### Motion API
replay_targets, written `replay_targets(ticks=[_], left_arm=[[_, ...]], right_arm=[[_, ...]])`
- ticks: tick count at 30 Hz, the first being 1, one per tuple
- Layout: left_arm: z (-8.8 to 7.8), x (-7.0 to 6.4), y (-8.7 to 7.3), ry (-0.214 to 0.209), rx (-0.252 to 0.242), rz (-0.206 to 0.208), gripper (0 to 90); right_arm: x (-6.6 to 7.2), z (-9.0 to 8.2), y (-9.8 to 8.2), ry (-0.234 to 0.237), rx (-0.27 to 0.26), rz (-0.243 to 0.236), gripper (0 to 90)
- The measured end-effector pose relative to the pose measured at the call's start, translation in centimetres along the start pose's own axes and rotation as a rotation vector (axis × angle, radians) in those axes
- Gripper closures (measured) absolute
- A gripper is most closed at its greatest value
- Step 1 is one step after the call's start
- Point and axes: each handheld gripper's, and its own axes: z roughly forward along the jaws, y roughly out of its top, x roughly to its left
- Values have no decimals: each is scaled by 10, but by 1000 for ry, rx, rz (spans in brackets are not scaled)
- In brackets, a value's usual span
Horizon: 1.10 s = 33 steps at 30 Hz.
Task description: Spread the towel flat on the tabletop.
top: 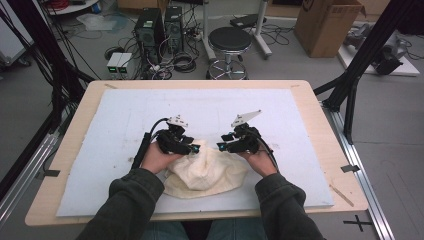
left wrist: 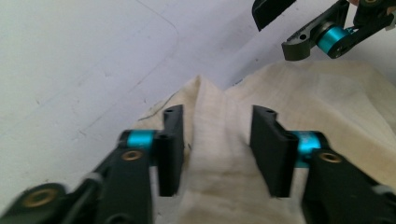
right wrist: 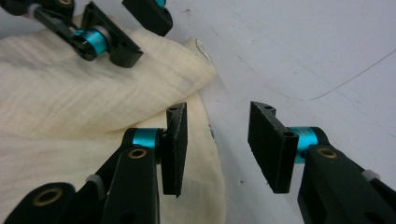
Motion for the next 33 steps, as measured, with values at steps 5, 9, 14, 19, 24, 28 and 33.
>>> replay_targets(ticks=[5, 9, 14, 19, 24, 28, 33], left_arm=[[-2, -4, -2, -31, 34, 51, 879], [-10, -8, -4, -21, 33, 72, 884], [-25, -6, -10, -1, 7, 67, 887], [-41, -6, -21, 13, -14, 66, 887], [-52, -9, -25, 26, -22, 79, 887], [-58, -10, -27, 36, -33, 88, 887], [-65, -7, -29, 57, -44, 81, 887]], right_arm=[[0, 9, -1, 20, 28, -6, 585], [2, 15, -1, 27, 55, -13, 589], [3, 23, -1, 26, 83, -13, 604], [5, 31, 0, 30, 105, -32, 656], [9, 36, 0, 20, 142, -60, 741], [11, 37, 2, 35, 153, -81, 873], [12, 26, 3, 14, 153, -67, 888]])
